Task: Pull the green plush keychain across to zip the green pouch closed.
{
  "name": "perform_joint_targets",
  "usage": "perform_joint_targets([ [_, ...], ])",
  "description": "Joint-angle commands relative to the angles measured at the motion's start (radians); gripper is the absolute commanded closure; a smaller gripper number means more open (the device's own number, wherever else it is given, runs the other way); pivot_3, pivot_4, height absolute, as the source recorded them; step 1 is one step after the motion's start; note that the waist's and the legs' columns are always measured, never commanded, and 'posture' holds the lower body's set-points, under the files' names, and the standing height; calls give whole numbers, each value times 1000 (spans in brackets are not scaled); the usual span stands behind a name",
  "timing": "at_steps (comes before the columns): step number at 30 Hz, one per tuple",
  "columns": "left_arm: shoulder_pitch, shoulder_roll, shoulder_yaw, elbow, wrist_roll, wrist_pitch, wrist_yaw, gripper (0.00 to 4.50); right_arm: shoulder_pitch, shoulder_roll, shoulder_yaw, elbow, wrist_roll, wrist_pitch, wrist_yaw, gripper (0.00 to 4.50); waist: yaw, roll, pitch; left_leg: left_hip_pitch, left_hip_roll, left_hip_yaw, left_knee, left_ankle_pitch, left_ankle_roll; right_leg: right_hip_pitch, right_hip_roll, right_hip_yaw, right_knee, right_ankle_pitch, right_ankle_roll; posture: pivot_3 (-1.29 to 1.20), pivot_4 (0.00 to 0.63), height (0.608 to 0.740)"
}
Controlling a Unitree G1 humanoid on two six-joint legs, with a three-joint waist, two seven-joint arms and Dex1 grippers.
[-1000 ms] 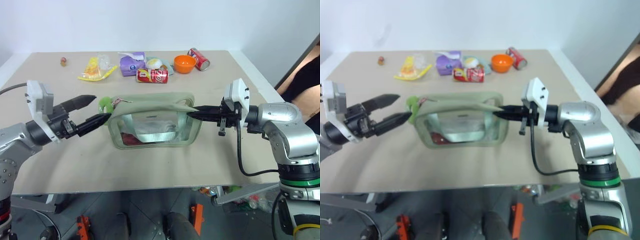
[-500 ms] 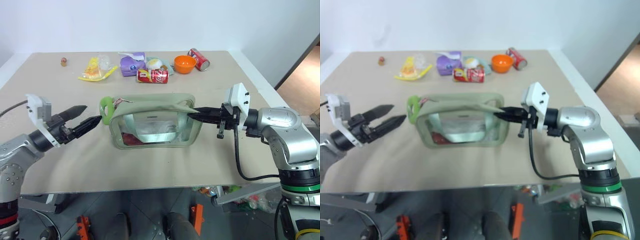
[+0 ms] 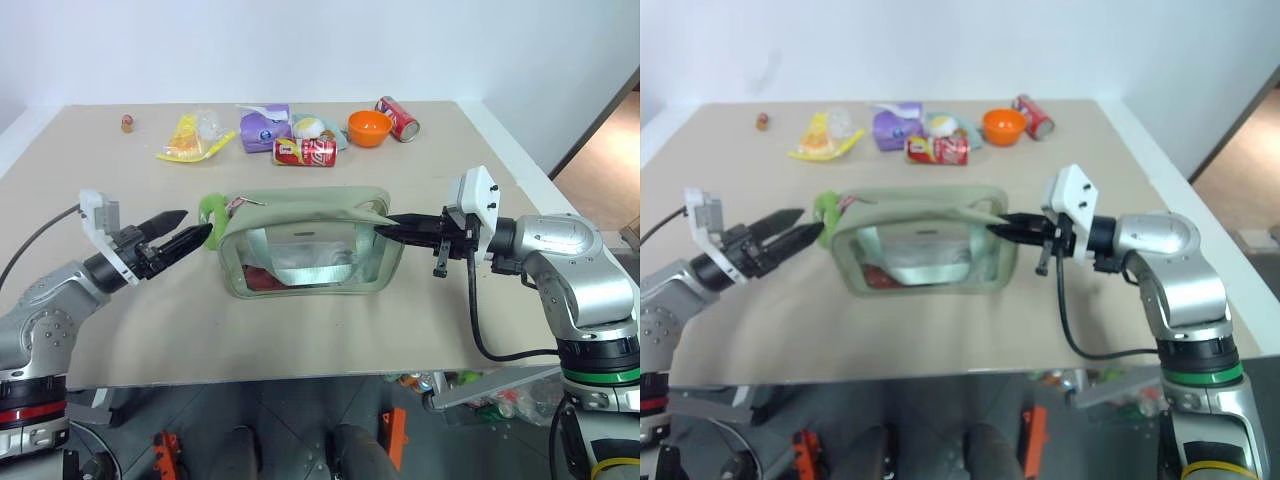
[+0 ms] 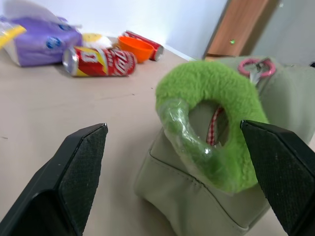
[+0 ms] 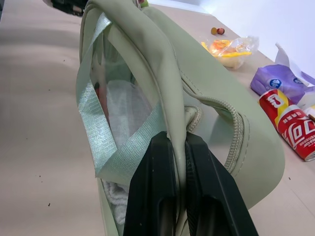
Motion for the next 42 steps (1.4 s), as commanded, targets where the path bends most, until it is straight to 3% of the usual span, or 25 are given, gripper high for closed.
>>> perform_joint_targets([
  [1,-50,-6,-11,21,0,5,-34,260,-14,-22,1,-26,0,-16,3,4494,0,0,0,0,0,0,0,0,0,0,0,0,0,0,0,0,150,740],
  [14,-79,-49,-4,62,27,-25,-33,4466,-11,-43,1,-20,0,-22,4,4500,1,0,0,0,0,0,0,0,0,0,0,0,0,0,0,0,150,740],
  [24,-112,-51,25,-8,24,-61,-16,4466,-14,-50,3,-19,4,-20,6,4500,1,0,0,-1,0,0,1,0,0,0,0,0,0,0,0,0,150,740],
  [30,-287,16,14,-128,5,-47,9,4466,-14,-61,-7,-11,14,-14,5,4500,2,-1,0,-2,-1,-2,2,0,0,0,-1,-1,0,1,1,0,150,740],
  [35,-442,-25,-151,-122,111,-95,-38,4466,-23,-62,2,18,5,-31,12,4500,2,0,0,-3,-2,-2,5,0,0,2,-2,-1,0,1,3,0,150,740],
  [42,-568,-100,-372,74,321,-218,-168,4466,-26,-57,9,19,6,-38,2,4500,1,0,0,-3,-2,-2,7,0,0,1,-1,0,0,2,5,0,150,740],
])
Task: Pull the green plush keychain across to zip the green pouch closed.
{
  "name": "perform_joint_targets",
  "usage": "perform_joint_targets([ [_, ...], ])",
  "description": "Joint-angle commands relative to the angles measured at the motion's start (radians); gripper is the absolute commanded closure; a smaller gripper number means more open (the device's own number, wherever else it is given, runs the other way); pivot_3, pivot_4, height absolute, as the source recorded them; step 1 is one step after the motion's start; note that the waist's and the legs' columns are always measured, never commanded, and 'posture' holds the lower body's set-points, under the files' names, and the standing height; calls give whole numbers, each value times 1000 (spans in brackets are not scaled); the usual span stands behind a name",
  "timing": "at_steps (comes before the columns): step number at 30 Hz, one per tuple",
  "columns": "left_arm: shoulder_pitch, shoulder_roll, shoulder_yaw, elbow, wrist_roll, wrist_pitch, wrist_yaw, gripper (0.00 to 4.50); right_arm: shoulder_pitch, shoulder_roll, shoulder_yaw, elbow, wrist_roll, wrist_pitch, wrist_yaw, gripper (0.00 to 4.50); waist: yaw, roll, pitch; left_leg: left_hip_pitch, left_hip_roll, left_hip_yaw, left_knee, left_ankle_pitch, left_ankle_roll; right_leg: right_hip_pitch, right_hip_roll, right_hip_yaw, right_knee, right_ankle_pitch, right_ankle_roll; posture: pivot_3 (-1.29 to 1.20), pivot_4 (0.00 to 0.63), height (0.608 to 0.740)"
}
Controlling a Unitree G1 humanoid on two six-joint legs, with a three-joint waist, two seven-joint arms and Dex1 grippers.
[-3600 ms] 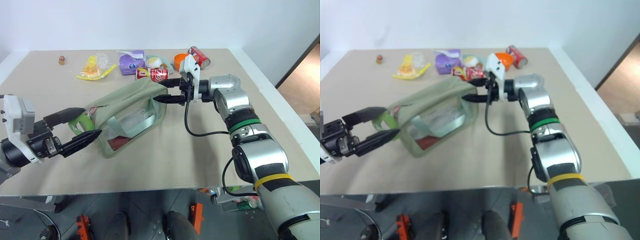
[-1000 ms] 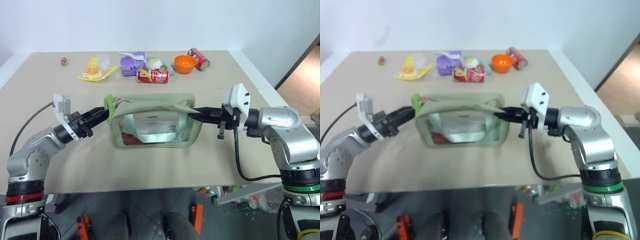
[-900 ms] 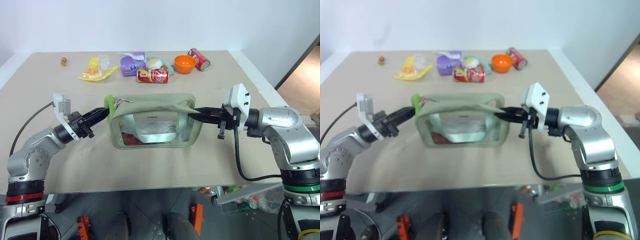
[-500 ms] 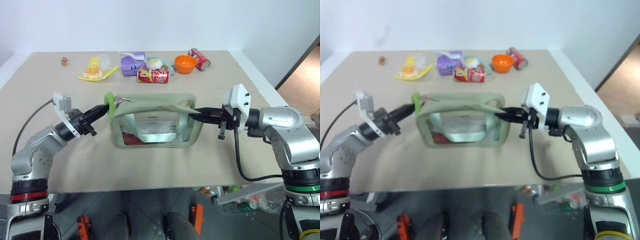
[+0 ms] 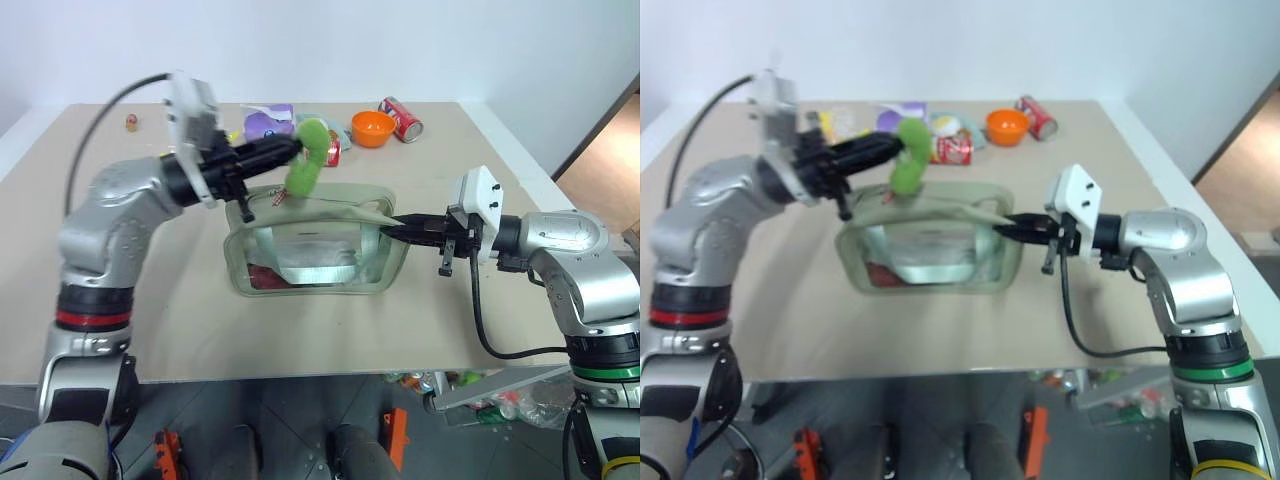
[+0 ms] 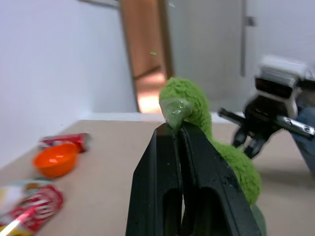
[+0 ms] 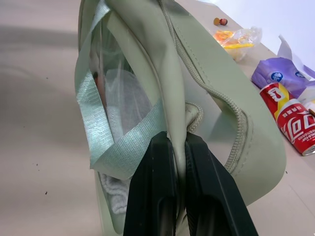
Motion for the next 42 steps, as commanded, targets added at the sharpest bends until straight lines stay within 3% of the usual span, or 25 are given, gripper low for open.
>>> perform_joint_targets([
  [1,-59,11,-61,81,101,-73,-69,4466,-11,-9,-18,-22,5,-14,-4,4500,-1,0,0,0,0,0,0,0,0,0,0,0,0,0,0,0,150,740],
  [6,-88,16,-91,160,157,-80,-132,4466,-2,-9,-21,-33,6,-14,-14,4500,-1,0,0,-1,0,0,0,-1,1,-1,0,0,0,0,0,0,150,740],
  [7,-89,15,-87,157,146,-61,-147,3825,-1,-8,-22,-34,6,-14,-15,4500,-1,0,0,-1,0,0,0,-1,1,-1,0,0,0,0,0,0,150,740],
  [12,-85,35,-43,84,102,-10,-183,2301,1,-7,-19,-33,4,-18,-17,4500,-1,0,0,-1,0,0,0,-1,2,-1,0,0,0,0,0,0,150,740],
  [15,-58,103,16,15,74,35,-183,1241,-2,-4,-16,-31,5,-18,-16,4500,-3,1,0,-1,0,0,0,-1,2,-1,0,0,0,0,0,0,150,740],
  [20,21,205,119,-116,8,156,-124,1241,-11,-3,-10,-11,2,-30,-5,4500,-2,1,1,-1,0,0,0,-1,2,-1,0,0,0,-1,0,0,150,740],
  [26,300,269,238,-357,-82,300,-21,1241,-26,1,1,14,-1,-44,10,4500,-3,1,1,0,0,1,0,-1,2,0,-1,1,0,-1,0,0,150,740],
  [33,496,176,274,-438,-59,264,153,1241,-28,1,7,16,1,-47,20,4500,-1,1,1,0,0,0,1,-1,3,0,-1,0,0,0,1,0,150,740],
  [40,543,95,242,-444,-58,226,222,1241,-26,-11,-2,17,-3,-49,26,4500,-1,1,1,0,0,0,1,0,3,0,-1,1,0,1,1,0,150,740],
  [41,542,85,238,-443,-60,220,231,1748,-24,-11,-3,14,-2,-48,25,4500,-1,1,1,0,0,0,1,0,3,0,-1,1,0,1,1,0,150,740],
  [42,541,74,233,-440,-57,209,238,1971,-23,-11,-4,11,-2,-47,23,4500,-1,1,1,0,0,1,1,-1,3,0,-1,1,0,1,1,0,150,740],
])
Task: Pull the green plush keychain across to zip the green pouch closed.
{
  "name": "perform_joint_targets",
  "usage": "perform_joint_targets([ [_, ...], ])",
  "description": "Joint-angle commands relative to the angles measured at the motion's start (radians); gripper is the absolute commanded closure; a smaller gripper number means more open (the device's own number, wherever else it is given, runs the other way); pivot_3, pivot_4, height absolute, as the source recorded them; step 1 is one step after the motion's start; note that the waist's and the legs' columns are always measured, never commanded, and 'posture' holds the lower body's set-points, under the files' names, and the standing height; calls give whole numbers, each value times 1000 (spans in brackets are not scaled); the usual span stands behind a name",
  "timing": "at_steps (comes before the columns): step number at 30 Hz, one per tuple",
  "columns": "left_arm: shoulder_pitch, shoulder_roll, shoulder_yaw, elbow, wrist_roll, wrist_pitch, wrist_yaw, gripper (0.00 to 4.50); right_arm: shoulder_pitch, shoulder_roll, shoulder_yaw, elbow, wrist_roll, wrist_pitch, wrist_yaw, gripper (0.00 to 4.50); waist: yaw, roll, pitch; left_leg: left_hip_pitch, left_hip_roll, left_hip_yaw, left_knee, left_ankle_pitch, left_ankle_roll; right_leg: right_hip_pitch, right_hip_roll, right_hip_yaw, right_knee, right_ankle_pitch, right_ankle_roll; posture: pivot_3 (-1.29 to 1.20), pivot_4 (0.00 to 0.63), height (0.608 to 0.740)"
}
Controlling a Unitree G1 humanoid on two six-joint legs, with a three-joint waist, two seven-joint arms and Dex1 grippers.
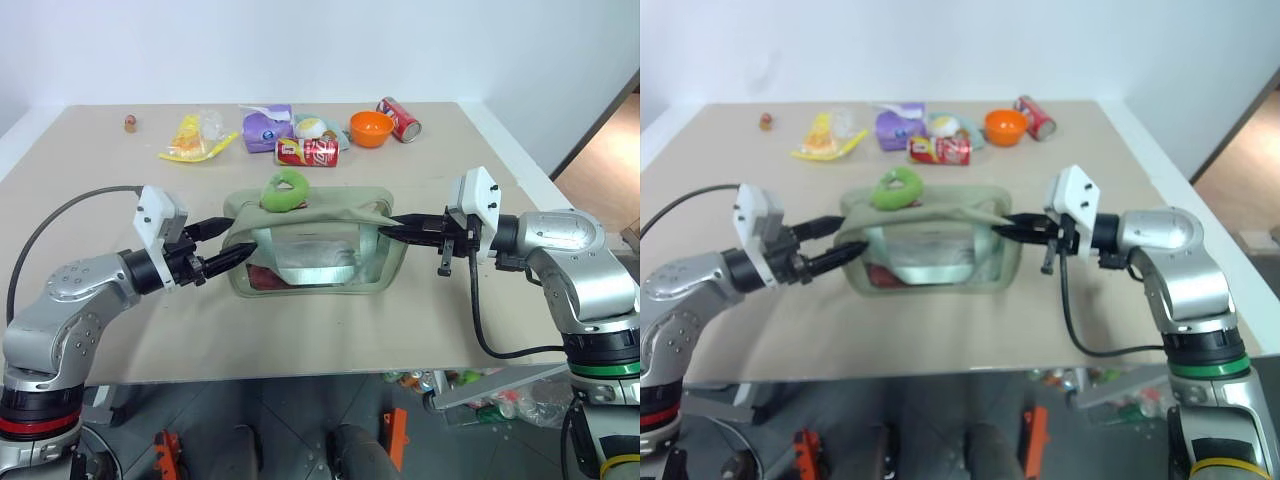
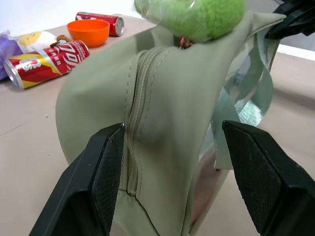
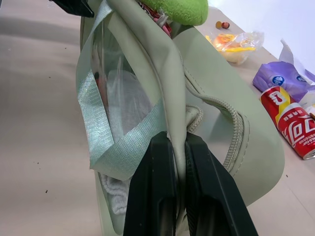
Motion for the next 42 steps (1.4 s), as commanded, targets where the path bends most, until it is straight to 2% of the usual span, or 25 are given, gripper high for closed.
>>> perform_joint_targets([
  [1,-8,-23,-3,-31,5,-48,26,2287,-13,-15,-15,-21,2,-6,1,4500,0,0,0,0,0,0,0,0,0,0,0,0,0,0,0,0,150,740],
  [5,-31,-45,-18,-17,11,-67,47,3699,-14,-13,-22,-28,22,23,-1,4500,0,0,0,0,0,0,0,0,0,0,0,0,0,0,0,0,150,740],
  [6,-33,-45,-23,-16,14,-69,48,3867,-15,-13,-24,-28,26,29,-1,4500,0,0,0,0,0,0,0,0,0,0,0,0,0,0,0,0,150,740],
  [7,-35,-46,-29,-17,17,-71,50,4369,-17,-10,-29,-29,33,38,-5,4500,0,0,0,0,0,0,0,0,0,0,0,0,0,0,0,0,150,740],
  [9,-37,-48,-41,-24,21,-72,51,4449,-20,-18,-35,-34,59,85,3,4500,0,0,0,0,0,0,0,0,0,0,0,0,0,0,0,0,150,740],
  [11,-31,-47,-44,-32,12,-63,48,4500,-28,-35,-36,-42,72,95,29,3730,0,0,0,0,0,0,0,0,0,0,0,0,0,0,0,0,150,740],
  [12,-27,-44,-46,-33,12,-60,47,4500,-38,-46,-35,-44,75,97,45,3483,0,0,0,0,0,0,0,0,0,0,0,0,0,0,0,0,150,740],
  [16,-16,-39,-51,-38,10,-54,42,4500,-198,-10,-33,15,65,93,0,2040,-3,1,0,0,0,1,0,0,0,-1,0,1,0,1,1,0,150,740],
  [19,-11,-38,-59,-46,6,-44,41,4500,-354,66,18,68,30,81,-39,1105,-2,1,0,1,0,0,0,1,1,0,1,1,0,1,1,0,150,740],
  [22,-6,-39,-70,-50,9,-43,42,4500,-447,165,66,106,17,94,-72,86,-2,0,0,1,0,0,0,1,1,0,1,1,0,1,0,0,150,740],
  [25,-6,-49,-78,-56,7,-39,52,4500,-497,253,117,170,-17,88,-96,30,3,0,0,0,0,0,0,1,1,0,0,0,0,2,-2,0,150,740],
  [31,-4,-59,-90,-65,5,-36,69,4500,-516,336,175,299,-81,-2,-71,30,12,0,0,-3,-3,0,0,0,2,-1,-4,0,-2,3,-3,0,150,740],
  [42,-11,-62,-101,-59,21,-43,104,4500,-465,316,196,233,-70,65,24,30,13,0,0,-2,-2,-1,0,0,2,-1,-3,-1,-2,4,-4,0,150,740],
])
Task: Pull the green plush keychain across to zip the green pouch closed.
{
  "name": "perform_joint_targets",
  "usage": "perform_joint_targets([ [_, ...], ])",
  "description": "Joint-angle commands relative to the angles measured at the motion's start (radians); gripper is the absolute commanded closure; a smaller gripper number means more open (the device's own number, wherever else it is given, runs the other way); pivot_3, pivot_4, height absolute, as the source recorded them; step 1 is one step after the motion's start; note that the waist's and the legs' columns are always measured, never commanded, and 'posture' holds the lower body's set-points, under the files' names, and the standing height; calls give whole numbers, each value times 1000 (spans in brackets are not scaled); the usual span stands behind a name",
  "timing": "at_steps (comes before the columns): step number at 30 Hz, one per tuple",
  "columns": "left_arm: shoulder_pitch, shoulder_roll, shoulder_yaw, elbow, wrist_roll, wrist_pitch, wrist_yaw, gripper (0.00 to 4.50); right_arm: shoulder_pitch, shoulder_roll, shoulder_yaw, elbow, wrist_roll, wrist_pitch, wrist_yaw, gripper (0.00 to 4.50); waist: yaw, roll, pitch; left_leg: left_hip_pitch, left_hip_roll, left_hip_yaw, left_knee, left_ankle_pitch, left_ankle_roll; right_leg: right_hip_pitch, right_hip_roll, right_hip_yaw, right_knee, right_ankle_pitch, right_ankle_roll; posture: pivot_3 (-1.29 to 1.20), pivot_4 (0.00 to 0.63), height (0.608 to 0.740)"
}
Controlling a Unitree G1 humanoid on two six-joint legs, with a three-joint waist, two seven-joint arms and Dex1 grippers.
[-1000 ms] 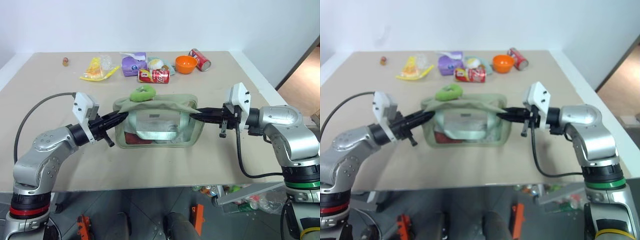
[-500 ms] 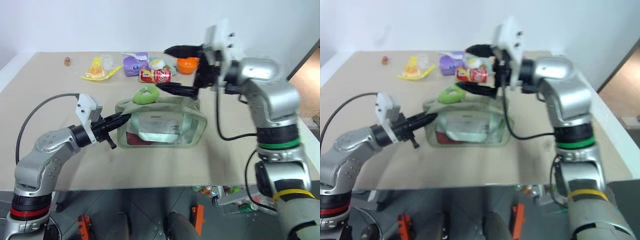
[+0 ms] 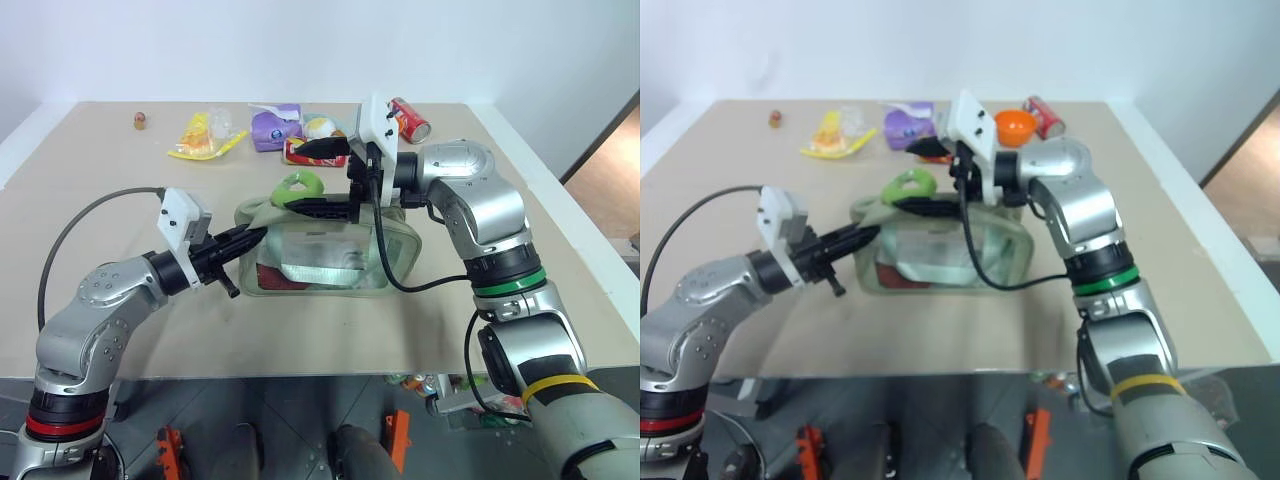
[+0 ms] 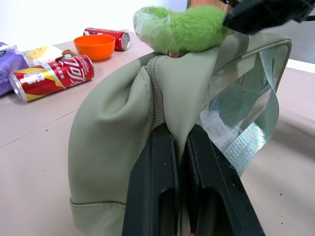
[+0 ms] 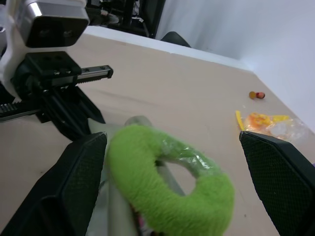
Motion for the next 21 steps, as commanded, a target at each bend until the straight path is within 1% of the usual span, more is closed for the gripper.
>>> perform_joint_targets([
  [1,-6,0,-17,-15,5,-4,2,4500,-1,-13,-3,-70,16,29,24,30,0,0,0,0,0,0,0,0,0,0,0,0,0,0,0,0,150,740],
  [2,-7,0,-18,-14,6,-5,3,4500,1,-11,-3,-68,12,32,24,30,0,0,0,0,0,0,0,0,0,0,0,0,0,0,0,0,150,740],
  [6,-12,-3,-22,-7,12,-10,2,4500,8,1,2,-46,-2,28,19,1021,0,0,0,0,0,0,0,0,0,0,0,0,0,0,0,0,150,740],
  [7,-14,-5,-23,-5,14,-11,3,4500,9,4,5,-39,-5,27,17,1456,0,0,0,0,0,0,0,0,0,0,0,0,0,0,0,0,150,740],
  [9,-17,-9,-25,-4,16,-13,5,4500,11,6,11,-29,-8,29,19,2131,0,0,0,0,0,0,0,0,0,0,0,0,0,0,0,0,150,740],
  [11,-19,-12,-28,-5,19,-13,7,4500,11,7,16,-21,-12,32,22,2921,0,0,0,0,0,0,0,0,0,0,0,0,0,0,0,0,150,740],
  [12,-19,-13,-28,-7,19,-12,8,4500,13,6,22,-15,-19,24,24,3028,0,0,0,0,0,0,0,0,0,0,0,0,0,0,0,0,150,740],
  [13,-20,-14,-28,-7,20,-12,9,4500,15,7,22,-11,-22,24,22,3581,0,0,0,0,0,0,0,0,0,0,0,0,0,0,0,0,150,740],
  [14,-21,-15,-29,-7,21,-12,9,4500,16,8,22,-7,-24,24,21,3825,0,0,0,0,0,0,0,0,0,0,0,0,0,0,0,0,150,740],
  [15,-21,-16,-29,-7,22,-12,9,4500,17,9,21,-6,-26,24,19,4215,0,0,0,0,0,0,0,0,0,0,0,0,0,0,0,0,150,740],
  [16,-22,-17,-28,-7,22,-12,10,4500,17,8,19,-5,-25,20,20,4479,0,0,0,0,0,0,0,0,0,0,0,0,0,0,0,0,150,740],
  [21,-20,-27,-21,1,34,-12,31,4500,12,6,-33,-44,23,34,12,4479,0,0,0,0,0,0,0,0,0,0,0,0,0,0,0,0,150,740],
])
